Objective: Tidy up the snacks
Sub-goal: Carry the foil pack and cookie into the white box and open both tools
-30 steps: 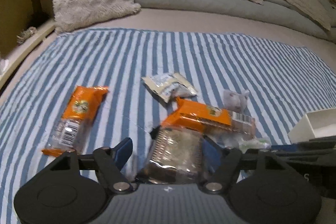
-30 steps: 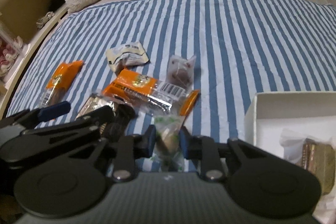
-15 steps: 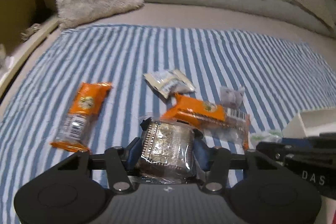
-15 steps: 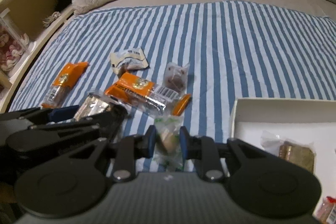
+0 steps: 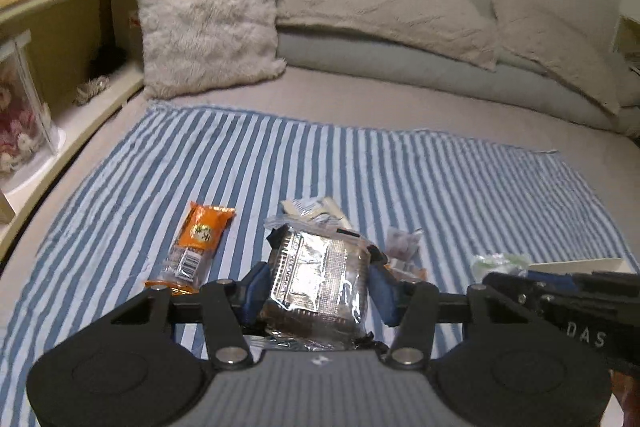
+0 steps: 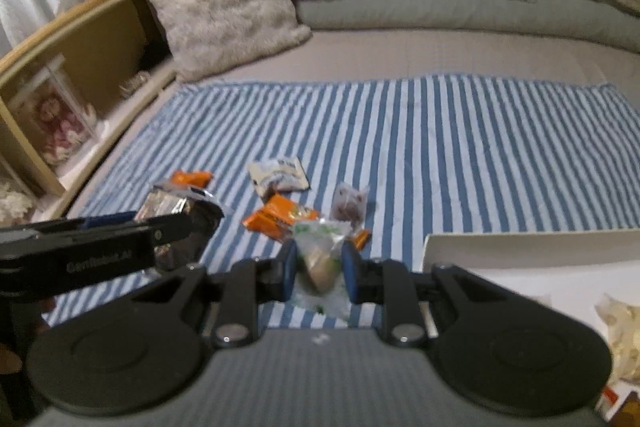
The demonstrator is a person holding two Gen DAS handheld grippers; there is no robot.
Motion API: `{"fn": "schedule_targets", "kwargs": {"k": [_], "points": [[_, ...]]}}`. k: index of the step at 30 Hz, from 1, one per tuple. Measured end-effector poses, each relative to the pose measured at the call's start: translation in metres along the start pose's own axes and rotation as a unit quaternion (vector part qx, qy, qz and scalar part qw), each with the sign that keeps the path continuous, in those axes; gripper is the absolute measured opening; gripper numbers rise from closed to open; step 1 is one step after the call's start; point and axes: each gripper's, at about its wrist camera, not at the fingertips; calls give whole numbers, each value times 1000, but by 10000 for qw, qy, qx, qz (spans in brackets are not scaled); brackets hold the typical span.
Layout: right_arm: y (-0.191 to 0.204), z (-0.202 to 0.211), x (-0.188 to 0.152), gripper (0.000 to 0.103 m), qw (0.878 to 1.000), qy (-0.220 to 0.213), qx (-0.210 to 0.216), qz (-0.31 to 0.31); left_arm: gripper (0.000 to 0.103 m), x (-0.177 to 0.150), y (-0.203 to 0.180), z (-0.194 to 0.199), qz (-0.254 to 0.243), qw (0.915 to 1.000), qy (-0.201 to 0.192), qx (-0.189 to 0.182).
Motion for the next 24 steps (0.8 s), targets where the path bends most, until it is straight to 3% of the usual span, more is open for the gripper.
{"fn": "schedule_targets", "kwargs": {"k": [16,24], "points": [[-18,83,-16,28,9981,-569,-125,-204,55,-14,-28,74,-29,9986,-295,-448],[-44,120,-39,28,9964,-645,-437,-330,55,-25,-44,95,264,9935,-268,-1072]]}}
Point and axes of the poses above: each gripper's, at about its wrist camera, not at the fingertips, and z roughly against the way its jaws point, y to its left, x to its top, and after that the axes turned 15 degrees about z, right-handed
